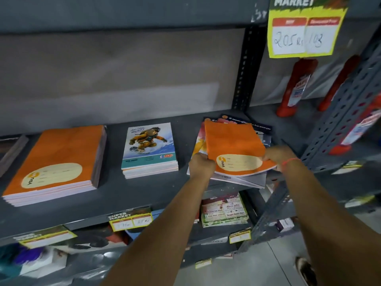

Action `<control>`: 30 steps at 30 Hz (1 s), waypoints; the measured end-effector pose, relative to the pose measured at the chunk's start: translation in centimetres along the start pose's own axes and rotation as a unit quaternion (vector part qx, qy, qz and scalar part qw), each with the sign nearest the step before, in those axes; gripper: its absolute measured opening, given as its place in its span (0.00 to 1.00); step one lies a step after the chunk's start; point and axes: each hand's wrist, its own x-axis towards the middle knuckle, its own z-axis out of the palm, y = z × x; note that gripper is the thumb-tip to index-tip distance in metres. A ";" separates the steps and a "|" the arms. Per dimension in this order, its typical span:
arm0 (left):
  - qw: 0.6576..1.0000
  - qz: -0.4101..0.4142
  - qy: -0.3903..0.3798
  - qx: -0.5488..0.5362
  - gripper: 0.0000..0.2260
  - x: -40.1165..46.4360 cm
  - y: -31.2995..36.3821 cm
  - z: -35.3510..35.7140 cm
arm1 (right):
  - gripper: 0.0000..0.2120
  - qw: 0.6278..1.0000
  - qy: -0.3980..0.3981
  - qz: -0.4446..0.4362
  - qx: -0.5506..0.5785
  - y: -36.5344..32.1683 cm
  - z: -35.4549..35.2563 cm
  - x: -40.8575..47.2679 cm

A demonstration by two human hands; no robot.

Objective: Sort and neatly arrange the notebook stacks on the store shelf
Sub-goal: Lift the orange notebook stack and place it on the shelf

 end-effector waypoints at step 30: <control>0.976 -0.054 0.210 0.011 0.06 -0.5 -11.1 -41.9 | 0.11 0.910 -0.348 -0.104 0.200 -20.3 30.5 -22.6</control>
